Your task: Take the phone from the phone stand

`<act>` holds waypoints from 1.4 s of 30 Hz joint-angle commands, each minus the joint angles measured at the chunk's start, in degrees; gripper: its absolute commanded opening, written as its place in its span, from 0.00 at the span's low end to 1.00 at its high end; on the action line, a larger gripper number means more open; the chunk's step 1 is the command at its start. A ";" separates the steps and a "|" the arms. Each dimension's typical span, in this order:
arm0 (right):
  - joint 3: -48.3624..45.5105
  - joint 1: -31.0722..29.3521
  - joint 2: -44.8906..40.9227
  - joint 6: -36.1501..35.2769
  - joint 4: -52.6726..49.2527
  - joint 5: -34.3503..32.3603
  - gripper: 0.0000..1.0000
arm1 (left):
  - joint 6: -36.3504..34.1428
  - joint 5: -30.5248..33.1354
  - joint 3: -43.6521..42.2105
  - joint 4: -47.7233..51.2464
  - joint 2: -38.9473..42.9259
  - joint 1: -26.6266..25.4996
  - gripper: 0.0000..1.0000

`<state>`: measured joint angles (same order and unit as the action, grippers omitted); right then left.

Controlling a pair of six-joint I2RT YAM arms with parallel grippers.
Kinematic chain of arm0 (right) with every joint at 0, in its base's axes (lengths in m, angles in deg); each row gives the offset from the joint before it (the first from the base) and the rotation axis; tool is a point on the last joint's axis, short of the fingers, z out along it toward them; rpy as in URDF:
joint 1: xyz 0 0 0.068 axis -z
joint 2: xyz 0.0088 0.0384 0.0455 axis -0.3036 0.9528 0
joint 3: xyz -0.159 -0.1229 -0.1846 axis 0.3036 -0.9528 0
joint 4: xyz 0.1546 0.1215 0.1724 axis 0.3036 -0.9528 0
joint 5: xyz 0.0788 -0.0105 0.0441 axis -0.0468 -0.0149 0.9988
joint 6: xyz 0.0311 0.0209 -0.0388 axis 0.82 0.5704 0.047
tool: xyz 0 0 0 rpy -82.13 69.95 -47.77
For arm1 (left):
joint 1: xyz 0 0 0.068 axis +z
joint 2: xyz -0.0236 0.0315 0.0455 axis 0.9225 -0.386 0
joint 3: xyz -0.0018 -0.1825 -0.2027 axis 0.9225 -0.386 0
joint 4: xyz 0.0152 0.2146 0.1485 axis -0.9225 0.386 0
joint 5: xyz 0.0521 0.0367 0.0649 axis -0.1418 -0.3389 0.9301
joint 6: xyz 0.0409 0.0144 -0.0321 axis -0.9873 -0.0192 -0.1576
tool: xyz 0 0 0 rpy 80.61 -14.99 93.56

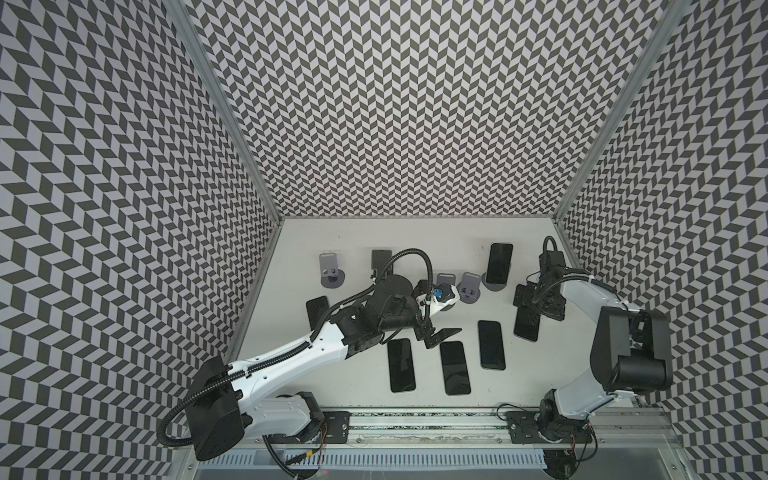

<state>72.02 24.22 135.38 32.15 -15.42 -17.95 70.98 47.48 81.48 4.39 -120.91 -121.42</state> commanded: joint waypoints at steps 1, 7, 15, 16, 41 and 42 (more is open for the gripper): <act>0.26 0.13 -3.10 0.52 -0.15 0.10 0.99 | 0.60 -0.65 2.94 -0.94 0.27 -0.45 1.00; 2.11 0.05 -7.69 0.45 -1.19 3.37 0.99 | 2.07 0.81 5.10 -1.21 0.13 -0.44 1.00; 5.95 -0.69 -13.93 1.36 -2.70 9.75 1.00 | 8.55 2.60 8.19 -4.00 0.34 -0.30 1.00; 6.39 -0.93 -14.65 1.49 -2.61 10.10 1.00 | 9.27 2.98 8.38 -4.22 0.43 -0.35 1.00; 19.32 -18.67 -15.19 3.65 -0.99 -5.50 0.93 | 24.17 9.75 12.47 -3.37 -2.11 6.13 1.00; 19.54 -18.93 -14.93 3.57 -0.96 -5.91 0.93 | 25.00 9.50 12.47 -3.23 -2.33 6.87 1.00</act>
<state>89.87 6.08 119.77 35.19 -18.37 -20.64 92.11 56.90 92.37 0.76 -122.68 -116.39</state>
